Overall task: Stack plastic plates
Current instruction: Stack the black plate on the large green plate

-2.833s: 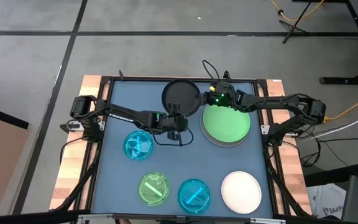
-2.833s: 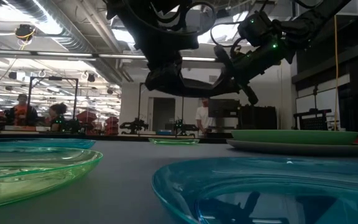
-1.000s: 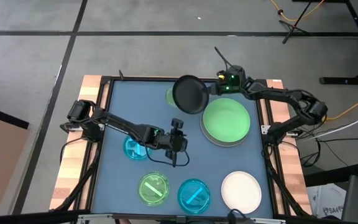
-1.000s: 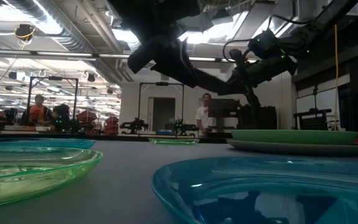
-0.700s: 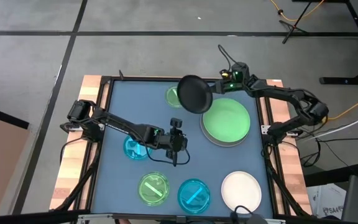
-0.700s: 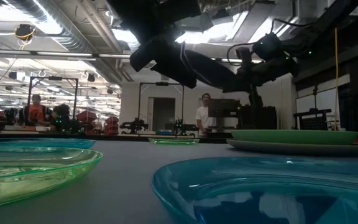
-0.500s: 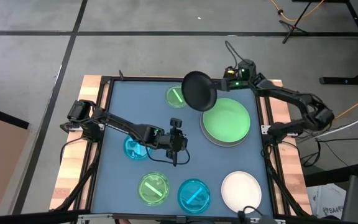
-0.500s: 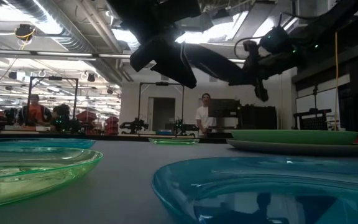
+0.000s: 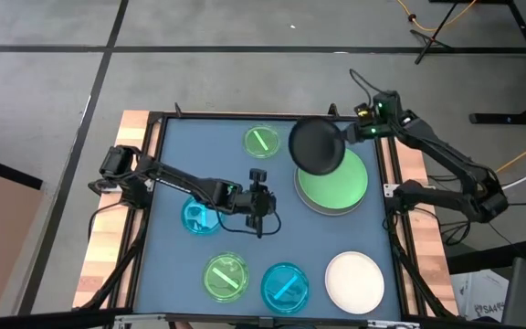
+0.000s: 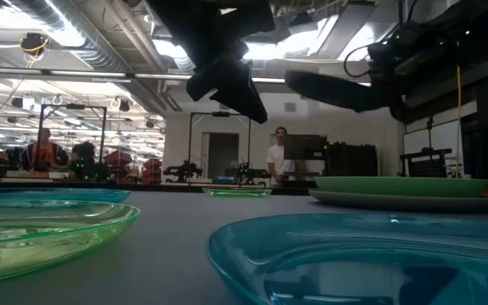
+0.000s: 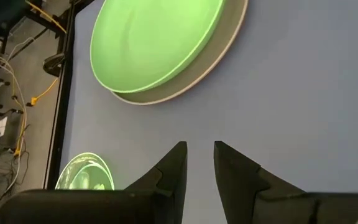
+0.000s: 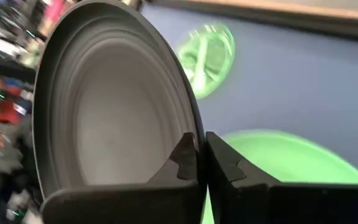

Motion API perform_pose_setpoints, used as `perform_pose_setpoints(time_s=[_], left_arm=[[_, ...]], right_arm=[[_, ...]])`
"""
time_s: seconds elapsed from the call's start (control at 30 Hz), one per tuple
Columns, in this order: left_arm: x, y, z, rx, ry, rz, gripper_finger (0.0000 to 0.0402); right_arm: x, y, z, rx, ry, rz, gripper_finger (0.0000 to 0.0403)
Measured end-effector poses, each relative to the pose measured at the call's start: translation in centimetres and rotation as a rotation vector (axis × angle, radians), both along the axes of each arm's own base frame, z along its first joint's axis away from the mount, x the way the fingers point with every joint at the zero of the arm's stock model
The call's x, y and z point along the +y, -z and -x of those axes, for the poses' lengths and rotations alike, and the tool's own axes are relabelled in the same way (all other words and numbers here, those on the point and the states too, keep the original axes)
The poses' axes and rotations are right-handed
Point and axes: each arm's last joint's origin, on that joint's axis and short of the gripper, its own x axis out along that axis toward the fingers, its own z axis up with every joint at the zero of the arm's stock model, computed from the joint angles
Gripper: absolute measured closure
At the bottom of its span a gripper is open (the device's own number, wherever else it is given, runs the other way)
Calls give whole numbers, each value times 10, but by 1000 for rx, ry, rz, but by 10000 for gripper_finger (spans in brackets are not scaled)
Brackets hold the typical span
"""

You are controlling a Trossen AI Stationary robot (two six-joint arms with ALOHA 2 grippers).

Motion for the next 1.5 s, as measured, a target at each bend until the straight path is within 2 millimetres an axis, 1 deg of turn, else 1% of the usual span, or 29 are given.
perform_pose_setpoints(time_s=[0.13,0.27,0.4,0.5,0.7,1.07,1.5], left_arm=[[4,0,-1,0,-12,0,328],[7,0,-1,-1,-19,0,328],[8,0,-1,-5,-21,1,328],[8,0,-1,-4,-21,1,328],[8,0,-1,-4,-21,1,328],[8,0,-1,-22,-51,30,328],[8,0,-1,-23,-52,30,328]], right_arm=[[11,7,8,123,-22,-22,403],[17,16,15,259,-29,-35,403],[22,21,20,351,-56,-46,403],[25,22,22,396,-63,-48,403],[22,25,24,510,-2,-8,403],[9,44,17,593,-22,-74,403],[3,55,13,632,-37,-121,403]])
